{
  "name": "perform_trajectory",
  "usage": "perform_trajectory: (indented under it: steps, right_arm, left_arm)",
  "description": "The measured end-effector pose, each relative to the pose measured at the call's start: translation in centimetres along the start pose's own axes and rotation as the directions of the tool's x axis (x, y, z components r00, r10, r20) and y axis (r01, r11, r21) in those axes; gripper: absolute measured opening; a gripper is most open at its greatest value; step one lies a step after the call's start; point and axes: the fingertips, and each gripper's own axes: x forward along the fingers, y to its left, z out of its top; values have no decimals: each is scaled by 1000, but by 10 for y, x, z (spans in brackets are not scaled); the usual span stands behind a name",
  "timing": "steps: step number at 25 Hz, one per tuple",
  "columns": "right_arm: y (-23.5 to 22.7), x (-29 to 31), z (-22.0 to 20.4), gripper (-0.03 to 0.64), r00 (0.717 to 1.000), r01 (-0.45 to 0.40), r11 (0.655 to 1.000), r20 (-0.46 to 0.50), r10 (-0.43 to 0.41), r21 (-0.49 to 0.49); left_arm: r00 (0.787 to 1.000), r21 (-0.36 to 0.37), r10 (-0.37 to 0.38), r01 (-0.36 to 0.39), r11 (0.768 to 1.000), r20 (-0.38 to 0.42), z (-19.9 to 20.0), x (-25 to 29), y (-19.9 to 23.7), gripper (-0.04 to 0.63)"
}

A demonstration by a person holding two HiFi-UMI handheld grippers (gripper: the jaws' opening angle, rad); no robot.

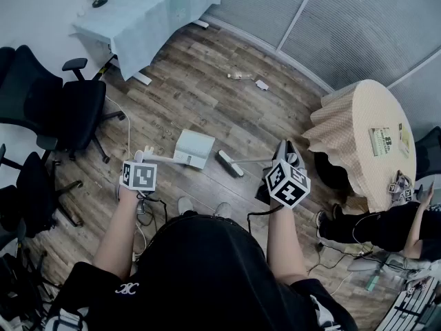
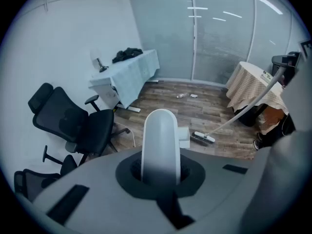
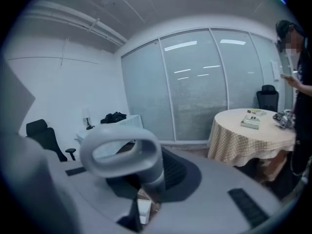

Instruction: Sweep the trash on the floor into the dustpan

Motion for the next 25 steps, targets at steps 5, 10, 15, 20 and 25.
perform_trajectory:
  steps: [5, 10, 15, 20, 25]
  right_arm:
    - [-1, 1, -1, 51, 1000, 24, 1000, 0, -24, 11]
    - [-4, 1, -1, 51, 997, 70, 997, 6, -71, 28]
    - [-8, -4, 0, 51, 991, 130, 990, 15, -131, 56]
    - [-9, -6, 1, 51, 984, 176, 979, 14, -178, 103]
    - [-25, 11, 12, 52, 980, 195, 970, 6, -198, 142]
  left_arm:
    - [1000, 11, -26, 26, 1000, 2, 6, 6, 3, 0]
    - [999, 42, -41, 41, 998, 16, 18, 15, 9, 0]
    - [997, 64, -70, 68, 996, 34, 30, 28, 20, 1]
    - [995, 90, -96, 92, 992, 38, 48, 43, 31, 2]
    - [994, 124, -100, 95, 988, 32, 76, 56, 19, 3]
